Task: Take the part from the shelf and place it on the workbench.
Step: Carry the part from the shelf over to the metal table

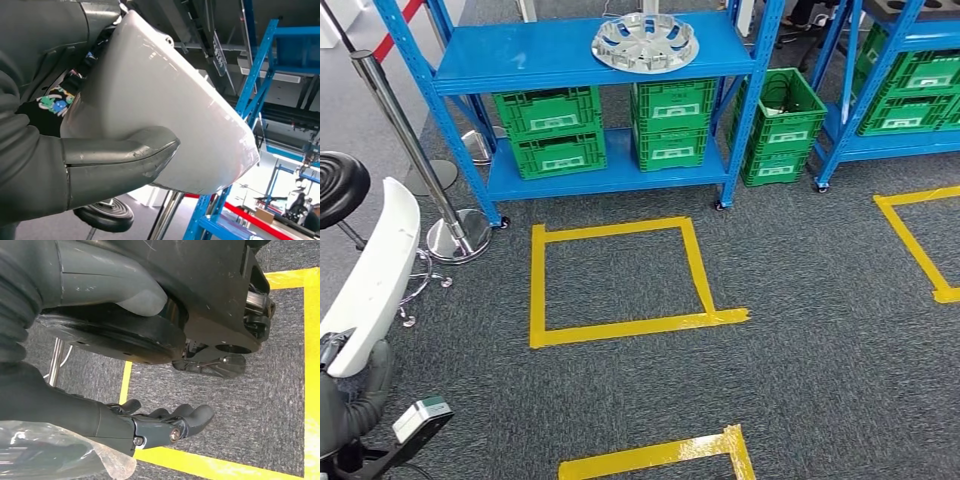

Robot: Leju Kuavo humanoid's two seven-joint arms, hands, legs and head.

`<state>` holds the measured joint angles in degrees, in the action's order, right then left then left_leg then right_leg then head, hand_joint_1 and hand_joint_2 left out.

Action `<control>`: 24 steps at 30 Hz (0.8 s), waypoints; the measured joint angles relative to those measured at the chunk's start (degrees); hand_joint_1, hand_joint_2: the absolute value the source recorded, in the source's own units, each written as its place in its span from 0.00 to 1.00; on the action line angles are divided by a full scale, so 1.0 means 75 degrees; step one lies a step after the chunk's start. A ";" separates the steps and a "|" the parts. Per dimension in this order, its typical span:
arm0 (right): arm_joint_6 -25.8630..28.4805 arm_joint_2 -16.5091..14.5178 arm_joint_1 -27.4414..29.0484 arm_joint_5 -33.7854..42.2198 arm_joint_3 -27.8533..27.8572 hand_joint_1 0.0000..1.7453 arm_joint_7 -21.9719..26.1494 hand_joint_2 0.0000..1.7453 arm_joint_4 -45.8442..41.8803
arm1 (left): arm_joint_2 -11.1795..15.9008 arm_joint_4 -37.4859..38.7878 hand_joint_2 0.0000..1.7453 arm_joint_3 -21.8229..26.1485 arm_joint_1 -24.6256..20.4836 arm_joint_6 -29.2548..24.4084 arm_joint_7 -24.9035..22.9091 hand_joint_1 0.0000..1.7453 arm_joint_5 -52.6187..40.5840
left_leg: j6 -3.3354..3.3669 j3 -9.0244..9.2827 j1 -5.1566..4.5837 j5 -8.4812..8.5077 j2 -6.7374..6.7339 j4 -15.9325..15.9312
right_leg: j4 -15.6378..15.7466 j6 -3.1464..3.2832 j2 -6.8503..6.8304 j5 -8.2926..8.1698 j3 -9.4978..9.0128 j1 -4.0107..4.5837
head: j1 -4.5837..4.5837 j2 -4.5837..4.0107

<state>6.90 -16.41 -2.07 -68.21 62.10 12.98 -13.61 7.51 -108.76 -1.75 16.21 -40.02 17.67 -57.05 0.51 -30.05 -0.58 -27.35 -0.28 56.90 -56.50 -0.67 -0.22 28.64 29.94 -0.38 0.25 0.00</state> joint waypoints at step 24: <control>0.0112 0.0020 0.0023 -0.0098 -0.0232 0.00 0.0136 1.00 0.0048 | -0.0234 0.0017 1.00 0.0239 0.0019 -0.0003 0.0338 1.00 0.0103 | -0.0182 -0.0661 0.0116 0.0034 0.0449 0.0543 | 0.0014 0.0108 0.0142 0.0086 -0.0193 -0.0095 | -0.0006 0.0000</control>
<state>7.74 -16.27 -1.90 -68.95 60.35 14.00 -13.25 5.76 -108.63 0.04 16.35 -40.04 20.21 -56.28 -0.86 -35.01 0.29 -27.10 3.09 60.97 -56.40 0.14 0.84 29.28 28.50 -1.09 0.20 0.00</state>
